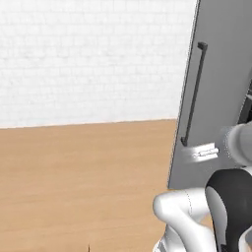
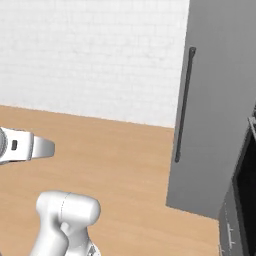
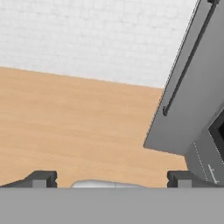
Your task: Place one mushroom and one fish in each tupperware on the nearby counter, to pack two identical lunches.
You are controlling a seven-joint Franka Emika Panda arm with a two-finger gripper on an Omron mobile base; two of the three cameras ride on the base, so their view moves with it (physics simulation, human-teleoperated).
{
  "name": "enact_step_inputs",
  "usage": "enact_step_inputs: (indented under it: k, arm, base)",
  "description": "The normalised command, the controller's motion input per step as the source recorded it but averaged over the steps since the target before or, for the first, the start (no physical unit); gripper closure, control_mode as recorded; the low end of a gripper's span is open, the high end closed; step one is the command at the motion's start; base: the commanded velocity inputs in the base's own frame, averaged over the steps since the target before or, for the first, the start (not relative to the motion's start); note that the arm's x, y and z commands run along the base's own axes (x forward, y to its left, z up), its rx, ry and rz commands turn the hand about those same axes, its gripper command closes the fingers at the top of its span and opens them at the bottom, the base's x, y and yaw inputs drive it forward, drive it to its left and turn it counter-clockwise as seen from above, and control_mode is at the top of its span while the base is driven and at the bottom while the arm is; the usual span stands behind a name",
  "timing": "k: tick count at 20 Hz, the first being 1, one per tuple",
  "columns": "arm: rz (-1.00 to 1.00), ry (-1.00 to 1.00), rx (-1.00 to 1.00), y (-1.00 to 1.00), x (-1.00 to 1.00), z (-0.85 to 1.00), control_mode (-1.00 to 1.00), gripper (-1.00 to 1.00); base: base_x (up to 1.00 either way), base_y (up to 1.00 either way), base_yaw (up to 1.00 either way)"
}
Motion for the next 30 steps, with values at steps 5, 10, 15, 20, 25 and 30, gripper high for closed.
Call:
enact_step_inputs:
  k: [5,10,15,20,25,30]
  arm:
    - [0.0,0.0,0.0,0.0,0.0,0.0,1.0,-1.0]
    - [0.0,0.0,0.0,0.0,0.0,0.0,1.0,-1.0]
    - [0.0,0.0,0.0,0.0,0.0,0.0,1.0,-1.0]
    - [0.0,0.0,0.0,0.0,0.0,0.0,1.0,-1.0]
    - [0.0,0.0,0.0,0.0,0.0,0.0,1.0,-1.0]
    - [0.0,0.0,0.0,0.0,0.0,0.0,1.0,-1.0]
  base:
    - [0.77,-0.18,0.53]
    - [1.0,-0.42,0.17]
    - [1.0,0.25,0.04]
    - [1.0,0.85,-0.1]
    - [1.0,0.84,-0.25]
    - [0.99,0.68,-0.53]
